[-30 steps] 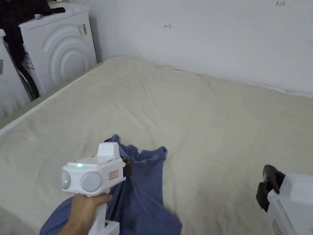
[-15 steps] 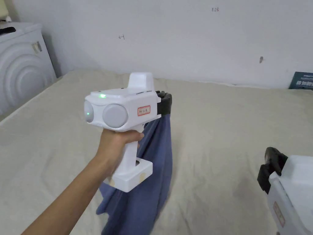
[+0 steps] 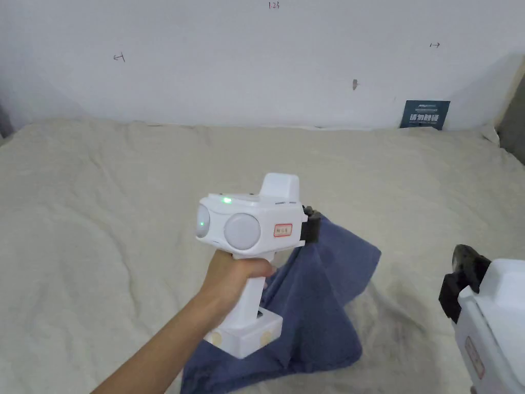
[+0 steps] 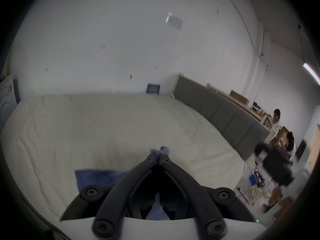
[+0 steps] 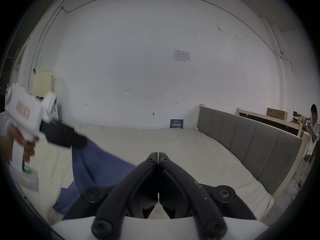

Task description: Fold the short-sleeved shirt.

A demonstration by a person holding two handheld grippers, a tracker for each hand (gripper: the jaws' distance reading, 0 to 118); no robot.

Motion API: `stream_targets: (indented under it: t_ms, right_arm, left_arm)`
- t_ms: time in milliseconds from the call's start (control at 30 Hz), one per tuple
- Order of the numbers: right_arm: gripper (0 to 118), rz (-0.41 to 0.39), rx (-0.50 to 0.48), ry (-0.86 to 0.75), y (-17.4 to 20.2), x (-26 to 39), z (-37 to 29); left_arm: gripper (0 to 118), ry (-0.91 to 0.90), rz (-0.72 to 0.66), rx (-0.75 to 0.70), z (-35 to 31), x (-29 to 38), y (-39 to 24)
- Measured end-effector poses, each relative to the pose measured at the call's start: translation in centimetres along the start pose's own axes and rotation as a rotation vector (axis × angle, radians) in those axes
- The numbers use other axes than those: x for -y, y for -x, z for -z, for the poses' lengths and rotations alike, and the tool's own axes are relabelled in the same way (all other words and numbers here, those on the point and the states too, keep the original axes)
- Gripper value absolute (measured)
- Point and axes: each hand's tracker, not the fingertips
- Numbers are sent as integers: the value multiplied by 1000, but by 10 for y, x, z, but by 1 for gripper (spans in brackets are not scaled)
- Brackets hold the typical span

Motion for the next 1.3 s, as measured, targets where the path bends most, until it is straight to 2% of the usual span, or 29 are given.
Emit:
stream_targets:
  t_ms: [67,367,500,600,633,667,700,733,767,800,867,967,1133,1300]
  right_arm:
    - [1,6,4,12,-1,2,1]
    - [1,11,-16,57,7,15,15]
    - [1,2,-24,76,11,18,20]
    - [1,-3,-26,79,12,18,20]
    - [1,-3,-28,78,12,18,19]
    - [1,-3,-28,76,13,17,19]
    - [1,-3,-29,74,14,16,18]
    - [1,-2,-30,69,14,14,17]
    - [1,0,-30,64,15,12,16]
    - [1,1,-31,57,16,9,14]
    - [1,3,-31,41,18,4,11]
    - [1,9,-39,14,20,-6,5]
    - [1,12,-45,-38,26,-22,-6]
    - [1,14,-51,-73,31,-32,-11]
  left_arm:
    - [2,93,-17,0,23,26,7]
    - [2,445,-51,-162,97,136,49]
    - [3,521,-12,-238,111,164,54]
    - [3,463,-24,-228,103,158,51]
    - [9,456,-31,-228,98,155,48]
    - [23,434,-30,-236,94,151,47]
    - [48,409,-24,-248,89,147,46]
    - [88,390,-25,-256,84,142,46]
    - [113,363,-34,-260,76,136,45]
    - [118,311,-54,-255,66,129,44]
    - [111,204,-70,-237,43,111,42]
    - [111,76,-87,-272,2,83,35]
    - [111,-269,3,-360,-74,52,26]
    - [109,-431,62,-478,-127,39,31]
